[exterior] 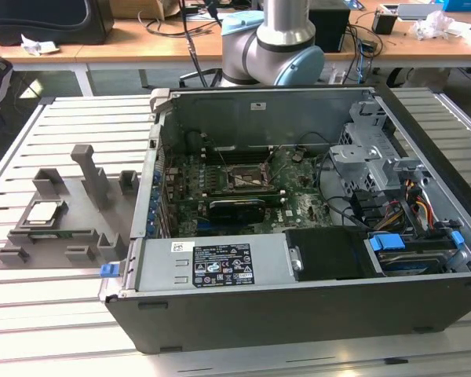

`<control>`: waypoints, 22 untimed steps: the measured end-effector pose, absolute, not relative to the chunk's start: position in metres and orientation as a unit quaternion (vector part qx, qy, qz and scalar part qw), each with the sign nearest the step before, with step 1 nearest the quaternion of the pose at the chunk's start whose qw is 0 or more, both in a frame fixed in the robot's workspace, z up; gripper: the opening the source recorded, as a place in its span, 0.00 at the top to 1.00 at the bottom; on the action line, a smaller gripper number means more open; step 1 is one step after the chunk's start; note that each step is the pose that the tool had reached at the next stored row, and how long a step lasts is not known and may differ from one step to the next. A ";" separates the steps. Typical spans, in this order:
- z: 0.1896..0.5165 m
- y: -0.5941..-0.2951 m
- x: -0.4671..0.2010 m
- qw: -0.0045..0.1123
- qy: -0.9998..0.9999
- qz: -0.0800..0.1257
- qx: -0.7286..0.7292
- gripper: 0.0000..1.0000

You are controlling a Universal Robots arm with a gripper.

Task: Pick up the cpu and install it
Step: 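Reach for the cpu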

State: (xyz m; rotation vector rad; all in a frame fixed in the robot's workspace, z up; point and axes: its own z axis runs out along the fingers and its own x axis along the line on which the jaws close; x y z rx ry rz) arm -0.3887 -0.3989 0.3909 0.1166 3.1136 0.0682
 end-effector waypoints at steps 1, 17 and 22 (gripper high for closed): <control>0.391 -0.399 -0.389 0.013 0.999 0.022 0.037 0.89; 0.388 -0.399 -0.401 0.013 0.999 0.022 0.037 0.89; 0.385 -0.399 -0.405 0.013 0.999 0.022 0.037 0.89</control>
